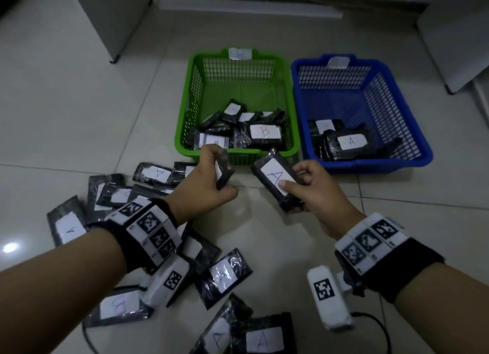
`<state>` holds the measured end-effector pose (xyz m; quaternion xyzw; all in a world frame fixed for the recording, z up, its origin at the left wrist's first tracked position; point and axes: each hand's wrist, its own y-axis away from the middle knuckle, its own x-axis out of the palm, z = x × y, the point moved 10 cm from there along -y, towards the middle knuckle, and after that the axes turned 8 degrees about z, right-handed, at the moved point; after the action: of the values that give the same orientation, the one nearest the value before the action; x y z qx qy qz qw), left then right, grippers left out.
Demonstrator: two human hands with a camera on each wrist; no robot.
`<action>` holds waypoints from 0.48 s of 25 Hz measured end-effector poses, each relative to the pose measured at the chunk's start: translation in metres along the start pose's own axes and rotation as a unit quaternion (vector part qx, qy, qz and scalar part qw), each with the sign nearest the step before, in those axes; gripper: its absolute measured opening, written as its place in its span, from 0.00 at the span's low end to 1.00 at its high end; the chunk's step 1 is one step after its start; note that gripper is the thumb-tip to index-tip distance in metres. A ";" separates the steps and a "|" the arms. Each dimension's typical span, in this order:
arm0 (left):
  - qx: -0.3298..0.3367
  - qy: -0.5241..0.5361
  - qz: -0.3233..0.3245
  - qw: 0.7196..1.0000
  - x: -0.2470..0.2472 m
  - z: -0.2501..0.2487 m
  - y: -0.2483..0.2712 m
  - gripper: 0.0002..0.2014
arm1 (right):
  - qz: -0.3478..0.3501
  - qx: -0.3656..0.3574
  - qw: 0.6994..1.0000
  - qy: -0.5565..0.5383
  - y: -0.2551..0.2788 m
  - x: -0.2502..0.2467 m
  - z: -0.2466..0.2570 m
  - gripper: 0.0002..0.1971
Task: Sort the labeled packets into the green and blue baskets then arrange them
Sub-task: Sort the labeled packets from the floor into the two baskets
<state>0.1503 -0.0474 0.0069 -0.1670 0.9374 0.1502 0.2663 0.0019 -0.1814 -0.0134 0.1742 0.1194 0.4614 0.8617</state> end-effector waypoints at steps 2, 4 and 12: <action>-0.033 0.115 0.020 0.993 -0.001 0.004 -0.006 0.27 | -0.013 -0.021 0.998 -0.054 -0.003 -0.002 0.010 0.14; -0.043 0.152 0.007 0.987 -0.005 0.005 -0.008 0.25 | -0.030 -0.042 0.996 -0.078 -0.006 -0.005 0.018 0.12; -0.027 0.238 -0.138 0.961 -0.034 0.021 -0.012 0.18 | -0.038 -0.055 0.989 -0.130 -0.018 -0.001 0.024 0.12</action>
<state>0.1917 -0.0427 0.0060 -0.3325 0.9372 0.0930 0.0495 0.0234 -0.1958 0.0014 0.1805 -0.0131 0.4079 0.8949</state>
